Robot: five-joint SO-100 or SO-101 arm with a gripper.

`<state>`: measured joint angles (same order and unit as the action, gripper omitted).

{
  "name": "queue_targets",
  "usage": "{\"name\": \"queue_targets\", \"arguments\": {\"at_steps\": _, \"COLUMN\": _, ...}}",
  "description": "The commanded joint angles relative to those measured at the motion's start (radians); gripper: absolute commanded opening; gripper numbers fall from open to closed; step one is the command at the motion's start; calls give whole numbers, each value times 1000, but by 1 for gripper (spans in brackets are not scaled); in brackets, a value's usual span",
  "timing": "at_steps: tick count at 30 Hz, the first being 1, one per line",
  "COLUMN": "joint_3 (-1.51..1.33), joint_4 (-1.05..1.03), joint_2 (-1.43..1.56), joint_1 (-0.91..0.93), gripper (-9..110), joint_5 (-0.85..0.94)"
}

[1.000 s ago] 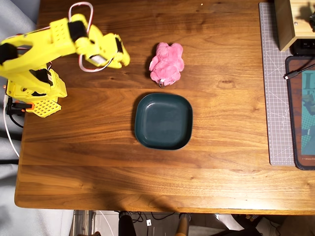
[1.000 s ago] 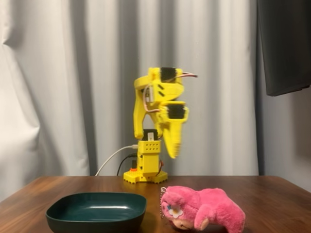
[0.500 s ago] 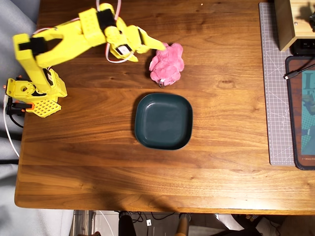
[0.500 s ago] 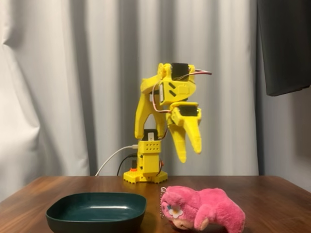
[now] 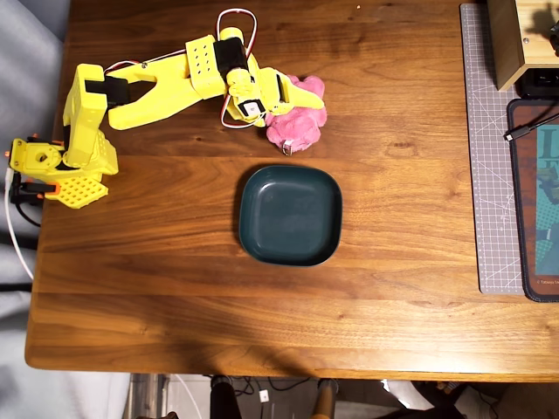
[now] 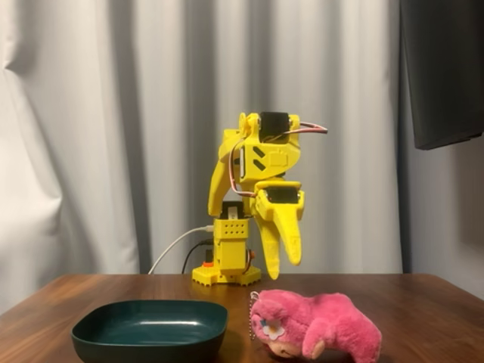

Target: Grasp a strawberry bear and put it in the bin.

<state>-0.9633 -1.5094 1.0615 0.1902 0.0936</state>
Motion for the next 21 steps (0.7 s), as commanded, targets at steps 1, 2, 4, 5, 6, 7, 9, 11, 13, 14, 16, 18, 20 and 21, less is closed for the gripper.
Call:
{"name": "queue_targets", "arguments": {"at_steps": 1, "joint_3": -23, "joint_4": 15, "joint_2": 14, "joint_1": 32, "gripper": 44, "joint_5": -11}}
{"name": "queue_targets", "arguments": {"at_steps": 2, "joint_3": -29, "joint_4": 23, "joint_2": 12, "joint_1": 32, "gripper": 44, "joint_5": -11}}
{"name": "queue_targets", "arguments": {"at_steps": 4, "joint_3": -25, "joint_4": 31, "joint_2": 0, "joint_1": 35, "gripper": 44, "joint_5": -11}}
{"name": "queue_targets", "arguments": {"at_steps": 5, "joint_3": -17, "joint_4": 31, "joint_2": -11, "joint_1": 38, "gripper": 44, "joint_5": -11}}
{"name": "queue_targets", "arguments": {"at_steps": 6, "joint_3": -12, "joint_4": 31, "joint_2": -18, "joint_1": 46, "gripper": 44, "joint_5": -11}}
{"name": "queue_targets", "arguments": {"at_steps": 7, "joint_3": -11, "joint_4": 31, "joint_2": -23, "joint_1": 54, "gripper": 44, "joint_5": -11}}
{"name": "queue_targets", "arguments": {"at_steps": 9, "joint_3": -9, "joint_4": 31, "joint_2": -28, "joint_1": 77, "gripper": 44, "joint_5": -11}}
{"name": "queue_targets", "arguments": {"at_steps": 11, "joint_3": 5, "joint_4": 32, "joint_2": -38, "joint_1": 100, "gripper": 44, "joint_5": -11}}
{"name": "queue_targets", "arguments": {"at_steps": 13, "joint_3": 46, "joint_4": 32, "joint_2": -64, "joint_1": 110, "gripper": 44, "joint_5": -25}}
{"name": "queue_targets", "arguments": {"at_steps": 14, "joint_3": 75, "joint_4": 32, "joint_2": -87, "joint_1": 112, "gripper": 44, "joint_5": -31}}
{"name": "queue_targets", "arguments": {"at_steps": 16, "joint_3": 170, "joint_4": 8, "joint_2": -156, "joint_1": 103, "gripper": 44, "joint_5": -40}}
{"name": "queue_targets", "arguments": {"at_steps": 18, "joint_3": 273, "joint_4": -29, "joint_2": -233, "joint_1": 91, "gripper": 44, "joint_5": -43}}
{"name": "queue_targets", "arguments": {"at_steps": 20, "joint_3": 324, "joint_4": -40, "joint_2": -279, "joint_1": 84, "gripper": 44, "joint_5": -43}}
{"name": "queue_targets", "arguments": {"at_steps": 21, "joint_3": 333, "joint_4": -41, "joint_2": -293, "joint_1": 83, "gripper": 44, "joint_5": -44}}
